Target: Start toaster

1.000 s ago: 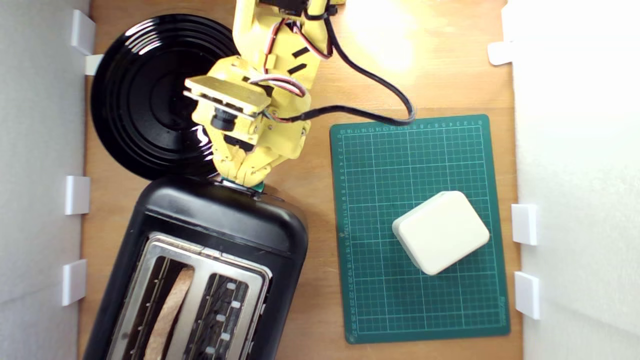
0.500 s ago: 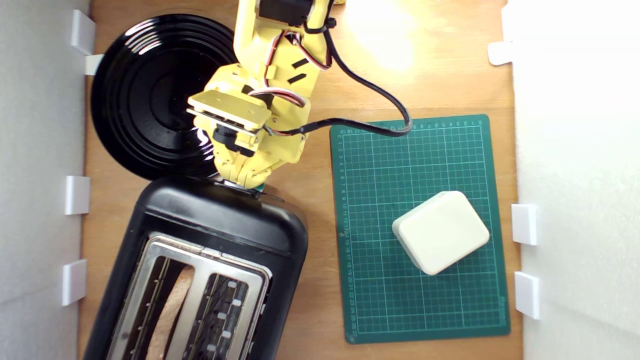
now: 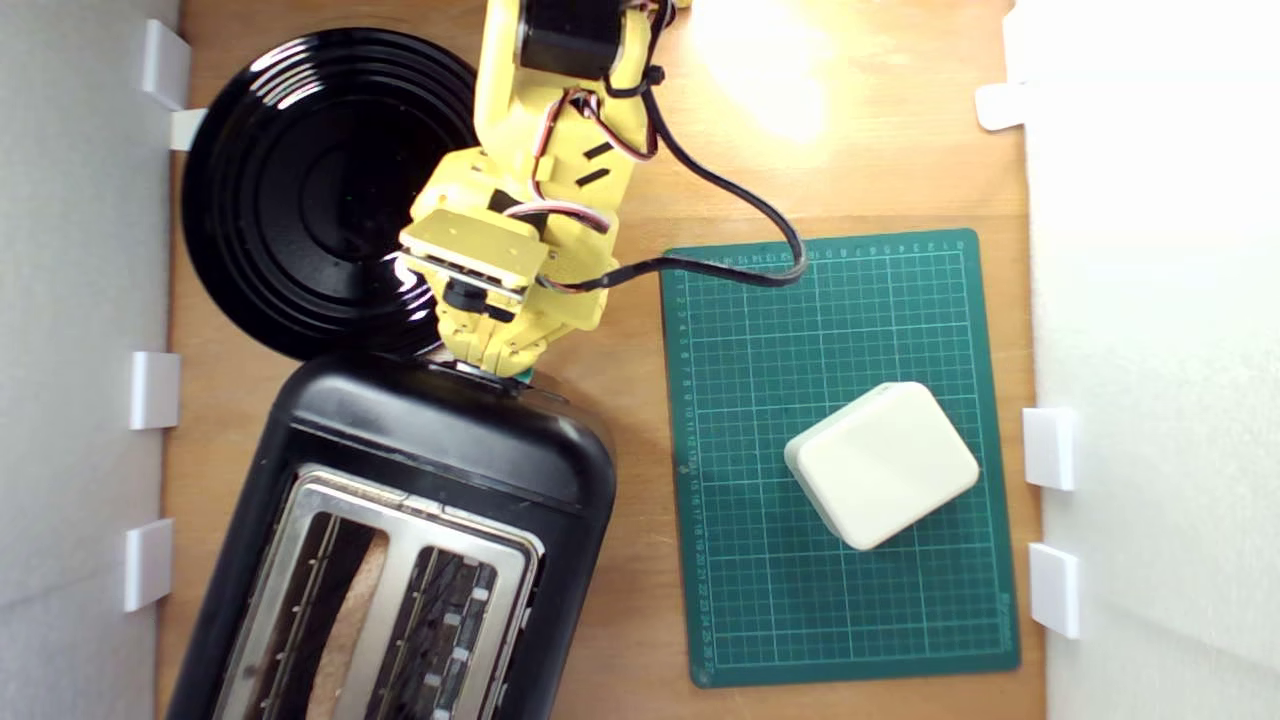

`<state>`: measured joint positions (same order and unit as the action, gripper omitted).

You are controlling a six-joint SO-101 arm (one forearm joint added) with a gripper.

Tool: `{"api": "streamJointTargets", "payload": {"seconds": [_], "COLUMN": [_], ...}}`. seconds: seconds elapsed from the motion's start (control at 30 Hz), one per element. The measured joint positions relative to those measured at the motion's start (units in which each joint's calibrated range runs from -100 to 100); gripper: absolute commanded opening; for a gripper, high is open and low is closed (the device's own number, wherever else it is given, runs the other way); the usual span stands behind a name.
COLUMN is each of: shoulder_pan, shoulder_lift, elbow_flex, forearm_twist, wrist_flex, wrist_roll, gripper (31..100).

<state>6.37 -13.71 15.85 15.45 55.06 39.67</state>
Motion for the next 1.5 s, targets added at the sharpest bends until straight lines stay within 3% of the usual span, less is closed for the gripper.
{"api": "streamJointTargets", "payload": {"seconds": [0.53, 1.5], "shoulder_pan": [0.2, 2.5], "shoulder_lift": [-0.2, 7.5], "elbow_flex": [15.7, 19.1], "forearm_twist": [0.1, 0.0], "wrist_flex": [-10.4, -19.7], "wrist_roll": [-0.8, -1.3], "gripper": [31.4, 31.3]}}
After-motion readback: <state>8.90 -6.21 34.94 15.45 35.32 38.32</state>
